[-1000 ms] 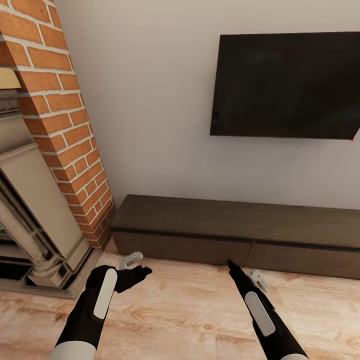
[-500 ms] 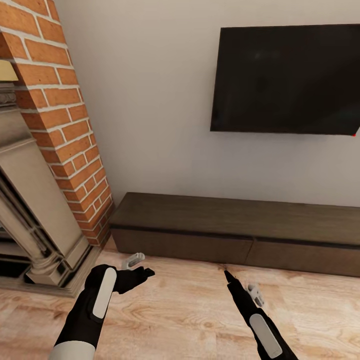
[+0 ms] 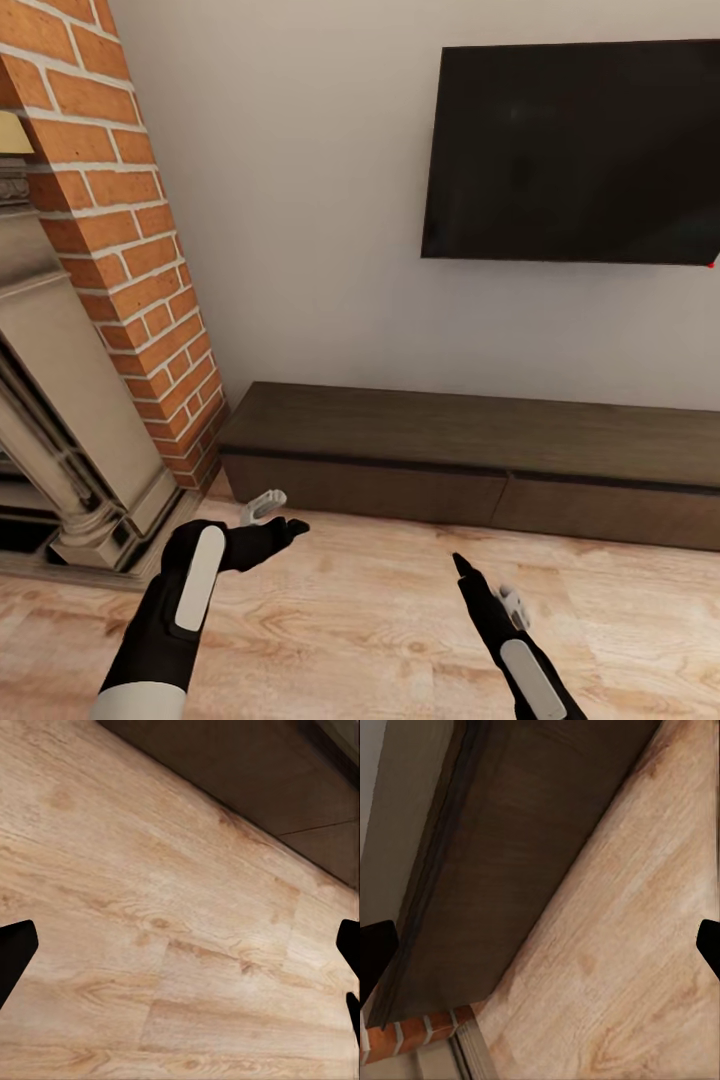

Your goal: Place each of the two pumpkins and all three candles from the living room inside a cabinet in the living room (use any cabinet), then make sure every cabinet is closed, and position the cauldron so it is next to a table in the living room.

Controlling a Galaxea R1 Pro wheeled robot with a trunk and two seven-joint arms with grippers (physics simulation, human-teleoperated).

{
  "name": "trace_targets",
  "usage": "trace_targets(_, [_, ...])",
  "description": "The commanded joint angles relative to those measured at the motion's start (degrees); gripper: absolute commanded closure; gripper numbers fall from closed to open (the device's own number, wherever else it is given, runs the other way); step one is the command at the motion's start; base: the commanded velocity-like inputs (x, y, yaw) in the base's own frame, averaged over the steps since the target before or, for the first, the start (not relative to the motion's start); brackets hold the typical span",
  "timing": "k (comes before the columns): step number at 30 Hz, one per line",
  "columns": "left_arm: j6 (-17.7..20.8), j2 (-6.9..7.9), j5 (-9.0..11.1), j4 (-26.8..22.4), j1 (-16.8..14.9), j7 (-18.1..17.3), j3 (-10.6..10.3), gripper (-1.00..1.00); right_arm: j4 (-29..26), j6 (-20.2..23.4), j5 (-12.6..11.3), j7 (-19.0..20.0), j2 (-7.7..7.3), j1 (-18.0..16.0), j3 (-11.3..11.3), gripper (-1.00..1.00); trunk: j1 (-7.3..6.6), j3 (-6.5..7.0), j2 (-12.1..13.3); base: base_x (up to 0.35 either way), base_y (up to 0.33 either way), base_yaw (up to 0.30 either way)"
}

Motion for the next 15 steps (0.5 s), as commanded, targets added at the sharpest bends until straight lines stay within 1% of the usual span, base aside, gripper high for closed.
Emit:
trace_targets(1, [0.25, 0.18, 2.12, -0.11, 0.06, 0.55, 0.13, -1.00, 0.41, 0.21, -0.82, 0.32, -0.01, -0.03, -0.74, -1.00, -0.01, -0.05, -0.02, 0.014, 0.012, 0.000])
trace_targets(3, [0.25, 0.47, 3.97, -0.20, 0.45, 0.54, 0.10, -1.00, 0.94, 0.21, -0.95, 0.38, -0.06, -0.03, -1.84, -1.00, -0.01, -0.05, -0.02, 0.106, 0.097, 0.000])
trace_targets(5, [0.25, 0.62, 4.98, -0.24, 0.76, 0.53, 0.02, -1.00, 1.32, 0.21, -1.02, 0.43, -0.08, -0.03, -3.38, -1.00, -0.01, -0.05, -0.02, 0.182, 0.181, 0.000])
trace_targets(9, [0.25, 0.73, 5.39, -0.33, 0.89, 0.52, 0.05, -1.00, 1.47, 0.21, -1.07, 1.28, -0.04, -0.03, -5.01, -1.00, -0.01, -0.05, -0.02, 0.195, 0.240, 0.000])
trace_targets(12, [0.25, 0.72, 5.46, -0.34, 0.91, 0.52, 0.01, -1.00, 1.63, 0.39, -1.12, 2.61, 0.04, -0.03, -7.14, -1.00, -0.01, -0.05, -0.02, 0.180, 0.264, 0.000])
trace_targets(15, [0.25, 0.69, 5.47, -0.34, 0.91, 0.52, -0.06, -1.00, 2.02, 0.31, -1.12, 3.16, 0.14, -0.03, -7.90, -1.00, -0.01, -0.05, -0.02, 0.171, 0.257, 0.000])
